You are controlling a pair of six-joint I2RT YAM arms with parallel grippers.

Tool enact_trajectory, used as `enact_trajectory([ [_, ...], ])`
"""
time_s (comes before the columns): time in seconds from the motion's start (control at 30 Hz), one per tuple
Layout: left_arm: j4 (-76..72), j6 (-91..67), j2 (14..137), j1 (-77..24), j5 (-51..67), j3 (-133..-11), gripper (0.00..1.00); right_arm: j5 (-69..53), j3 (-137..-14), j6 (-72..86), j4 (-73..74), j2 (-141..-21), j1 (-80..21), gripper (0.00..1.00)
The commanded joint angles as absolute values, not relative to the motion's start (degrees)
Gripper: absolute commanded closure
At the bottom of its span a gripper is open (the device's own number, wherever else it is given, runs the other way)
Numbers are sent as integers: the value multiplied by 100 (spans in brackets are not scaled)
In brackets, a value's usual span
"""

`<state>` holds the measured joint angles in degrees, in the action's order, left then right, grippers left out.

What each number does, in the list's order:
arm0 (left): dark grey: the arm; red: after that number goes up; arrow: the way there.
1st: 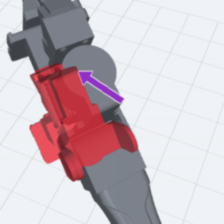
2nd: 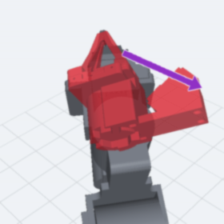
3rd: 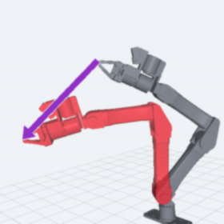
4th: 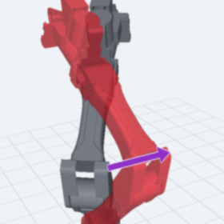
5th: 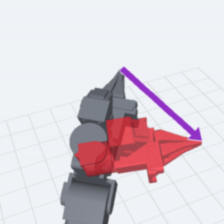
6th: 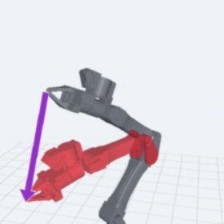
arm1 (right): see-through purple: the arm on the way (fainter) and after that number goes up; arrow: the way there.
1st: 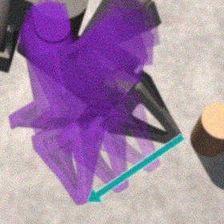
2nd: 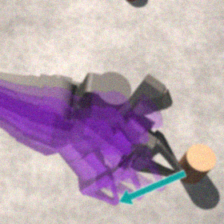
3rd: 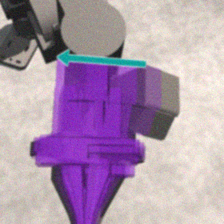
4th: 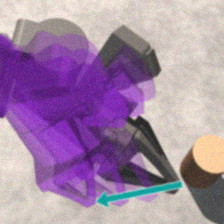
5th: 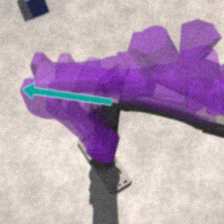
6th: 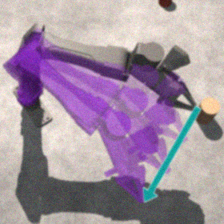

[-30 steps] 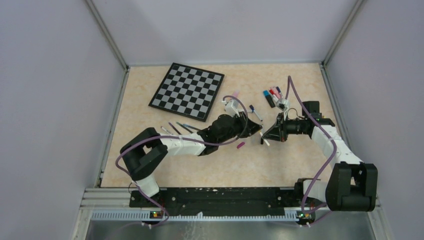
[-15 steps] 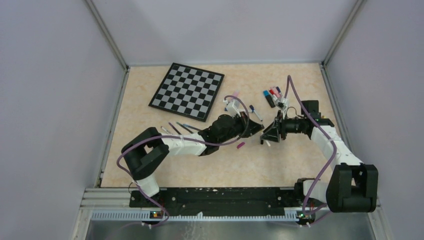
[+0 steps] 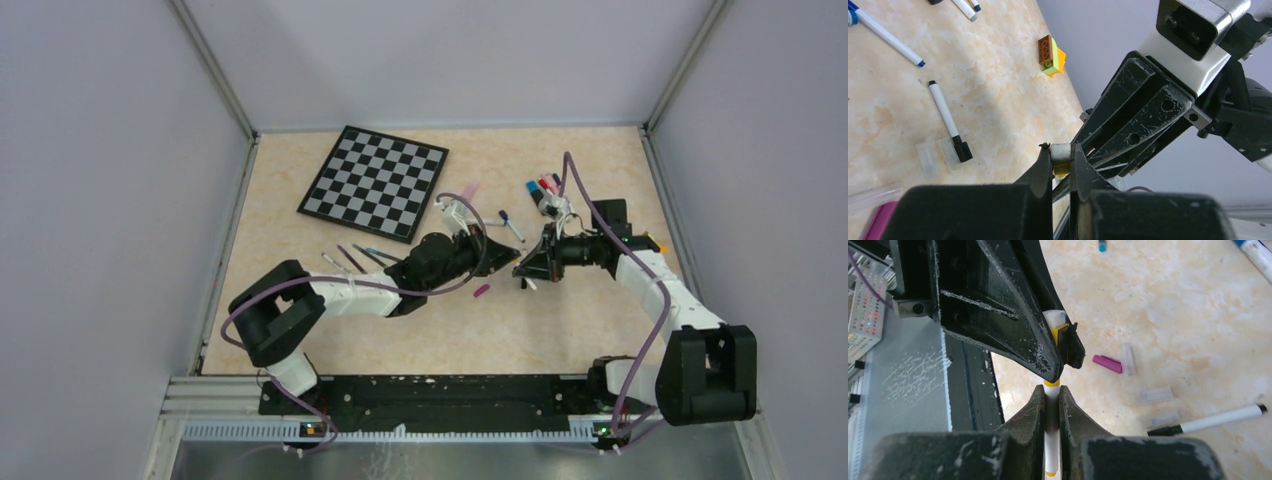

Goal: Open the pen caps
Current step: Open the pen cap from the pen.

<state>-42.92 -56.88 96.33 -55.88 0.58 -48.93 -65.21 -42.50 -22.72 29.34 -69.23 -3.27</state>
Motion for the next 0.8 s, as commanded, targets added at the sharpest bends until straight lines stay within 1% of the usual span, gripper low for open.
enact_trajectory([
  [0.0, -4723, -5601, 8648, -4868, -1126, -4521, 100, -6493, -4424, -2562, 3275, -7014, -517, 100],
  [0.2, -4406, -5542, 7623, -4306, -1708, -4096, 100, -6271, -4456, -2689, 3375, -7207, -915, 100],
  [0.43, -4128, -5465, 6671, -3975, -1864, -3416, 100, -5990, -4507, -2865, 3474, -7397, -1366, 100],
  [0.63, -3754, -5836, 5859, -3749, -2205, -2731, 100, -5949, -4576, -3232, 3731, -7475, -1790, 100],
  [0.77, -3662, -5900, 5419, -3459, -2083, -2460, 100, -5820, -4675, -3332, 3744, -7509, -1933, 100],
])
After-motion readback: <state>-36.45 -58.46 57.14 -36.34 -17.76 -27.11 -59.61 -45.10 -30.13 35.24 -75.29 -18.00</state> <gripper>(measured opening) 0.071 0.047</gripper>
